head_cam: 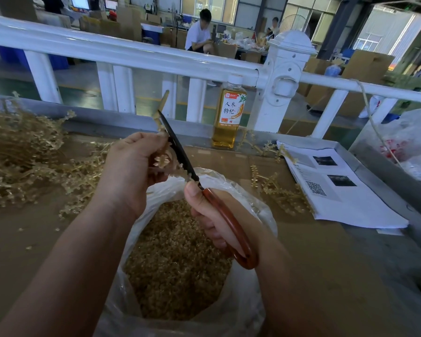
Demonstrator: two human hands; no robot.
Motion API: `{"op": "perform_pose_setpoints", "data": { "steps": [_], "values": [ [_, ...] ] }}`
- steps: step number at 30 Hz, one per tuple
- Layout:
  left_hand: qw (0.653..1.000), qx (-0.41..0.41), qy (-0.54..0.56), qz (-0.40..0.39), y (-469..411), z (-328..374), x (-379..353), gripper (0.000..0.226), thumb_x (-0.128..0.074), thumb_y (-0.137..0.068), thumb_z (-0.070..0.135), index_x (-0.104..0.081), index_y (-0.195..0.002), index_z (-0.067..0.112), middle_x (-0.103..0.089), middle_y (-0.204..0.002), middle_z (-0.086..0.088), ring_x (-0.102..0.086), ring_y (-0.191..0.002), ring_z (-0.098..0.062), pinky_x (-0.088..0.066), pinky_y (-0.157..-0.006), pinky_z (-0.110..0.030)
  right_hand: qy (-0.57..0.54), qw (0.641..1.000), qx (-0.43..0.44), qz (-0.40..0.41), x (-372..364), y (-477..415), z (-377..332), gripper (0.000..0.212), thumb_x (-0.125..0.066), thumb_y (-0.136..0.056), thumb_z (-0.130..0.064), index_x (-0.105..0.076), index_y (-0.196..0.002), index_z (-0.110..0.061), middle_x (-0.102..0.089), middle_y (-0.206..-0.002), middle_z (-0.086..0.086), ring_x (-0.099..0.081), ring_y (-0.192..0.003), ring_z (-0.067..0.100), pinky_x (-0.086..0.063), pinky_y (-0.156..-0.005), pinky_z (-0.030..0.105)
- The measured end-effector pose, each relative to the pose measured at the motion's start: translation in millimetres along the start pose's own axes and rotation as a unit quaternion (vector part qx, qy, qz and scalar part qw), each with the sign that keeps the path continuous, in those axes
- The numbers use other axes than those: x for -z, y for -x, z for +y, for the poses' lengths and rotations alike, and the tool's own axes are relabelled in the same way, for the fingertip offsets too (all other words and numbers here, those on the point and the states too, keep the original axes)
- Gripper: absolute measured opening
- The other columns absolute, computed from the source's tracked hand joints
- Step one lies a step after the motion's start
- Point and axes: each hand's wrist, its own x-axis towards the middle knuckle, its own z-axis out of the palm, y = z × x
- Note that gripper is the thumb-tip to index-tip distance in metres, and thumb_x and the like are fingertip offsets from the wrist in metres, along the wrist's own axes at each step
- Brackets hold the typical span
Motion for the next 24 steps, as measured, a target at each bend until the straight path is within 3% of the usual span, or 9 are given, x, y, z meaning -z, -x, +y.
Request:
{"op": "perform_pose_setpoints", "data": {
  "steps": [2,5,10,24],
  "values": [
    [1.0,-0.009,-0.025,0.004,-1.5,1.0,2.6,0.021,-0.053,-0.086,0.007,-0.055,-0.067,0.015,-0.057,-0.047,0.007,-0.051,-0.04,-0.007,-0.039,-0.04,-0.014,0.073,0.995,0.018,0.063,-3.2,-5.8,-1.5,0.032,-0.031,-0.085,-0.057,-0.037,-0.066,-0.032,-0.048,-0.036,-0.026,-0.045,-0.035,-0.015,-0.033,-0.037,0.002],
    [1.0,-0.001,-0.012,-0.006,-2.5,3.8,3.8,0.022,-0.051,-0.085,0.001,-0.056,-0.066,0.012,-0.061,-0.048,0.005,-0.056,-0.042,-0.008,-0.041,-0.041,-0.013,0.138,0.988,0.023,0.068,-4.0,-7.0,-3.0,0.032,-0.03,-0.091,-0.055,-0.034,-0.065,-0.036,-0.047,-0.037,-0.027,-0.044,-0.037,-0.015,-0.032,-0.038,0.003],
    [0.999,0.025,0.016,-0.037,-3.8,3.5,2.4,0.021,-0.051,-0.083,-0.001,-0.06,-0.067,0.01,-0.063,-0.051,0.004,-0.058,-0.045,-0.007,-0.043,-0.043,-0.012,0.08,0.996,0.009,0.047,-1.5,-4.0,2.7,0.048,-0.037,-0.061,-0.073,-0.046,-0.071,-0.027,-0.038,-0.052,-0.009,-0.035,-0.043,0.004,-0.032,-0.043,0.018],
    [0.994,0.052,0.036,-0.087,-2.5,0.4,1.3,0.014,-0.053,-0.082,0.001,-0.057,-0.07,0.007,-0.063,-0.053,0.001,-0.058,-0.045,-0.008,-0.045,-0.044,-0.015,0.057,0.996,0.002,0.066,-1.4,-5.8,5.0,0.046,-0.036,-0.059,-0.074,-0.048,-0.068,-0.03,-0.039,-0.048,-0.011,-0.035,-0.041,0.003,-0.03,-0.044,0.018]
  ]
}}
